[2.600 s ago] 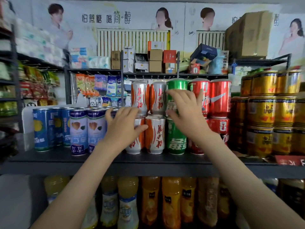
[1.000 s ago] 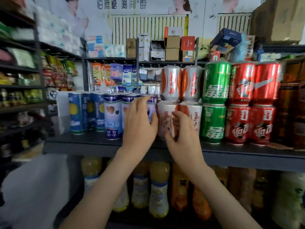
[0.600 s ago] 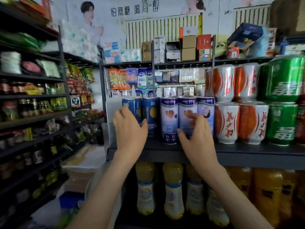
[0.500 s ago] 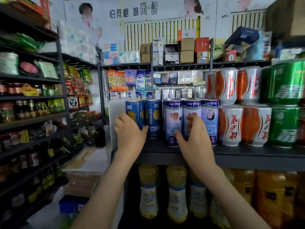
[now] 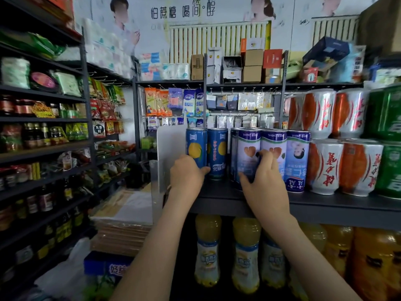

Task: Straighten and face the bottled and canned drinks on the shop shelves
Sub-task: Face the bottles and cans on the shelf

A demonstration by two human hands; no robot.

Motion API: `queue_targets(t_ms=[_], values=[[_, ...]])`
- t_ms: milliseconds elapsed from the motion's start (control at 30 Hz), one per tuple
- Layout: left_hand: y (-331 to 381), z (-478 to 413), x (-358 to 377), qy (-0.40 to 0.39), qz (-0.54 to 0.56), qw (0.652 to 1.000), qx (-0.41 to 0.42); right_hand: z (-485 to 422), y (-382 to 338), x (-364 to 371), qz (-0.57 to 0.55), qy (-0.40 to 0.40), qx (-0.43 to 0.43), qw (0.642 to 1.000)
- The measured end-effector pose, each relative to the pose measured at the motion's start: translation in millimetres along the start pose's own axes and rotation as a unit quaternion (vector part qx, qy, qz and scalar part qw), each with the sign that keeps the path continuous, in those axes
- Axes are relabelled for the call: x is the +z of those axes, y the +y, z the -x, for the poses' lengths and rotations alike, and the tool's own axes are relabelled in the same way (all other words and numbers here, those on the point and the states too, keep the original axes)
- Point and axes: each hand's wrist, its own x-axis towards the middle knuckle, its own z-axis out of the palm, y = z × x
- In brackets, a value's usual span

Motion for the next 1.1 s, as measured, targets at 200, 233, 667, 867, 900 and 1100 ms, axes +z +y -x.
queue_targets(t_ms=[200, 233, 667, 867, 900, 1100], values=[[5, 15, 3, 0.056, 0.003, 0.998, 0.002, 3, 7, -6, -0.015, -0.023, -0.004, 1.0], [9, 22, 4, 0.098, -0.011, 0.995, 0.03, 3, 8, -8, -0.02, -0.026, -0.003, 0.999], [53, 45, 32, -0.076, 0.088, 0.983, 0.142, 0, 44, -41, 0.04, 0.006, 0.057, 0.998], [51, 42, 30, -0.067, 0.083, 0.985, 0.135, 1, 35, -38, 0.056, -0.051, 0.101, 0.992], [50, 42, 31, -0.066, 0.086, 0.985, 0.135, 1, 34, -37, 0.059, -0.054, 0.103, 0.991], [50, 45, 36, -0.063, 0.097, 0.985, 0.124, 5, 36, -39, 0.056, -0.07, 0.092, 0.992]])
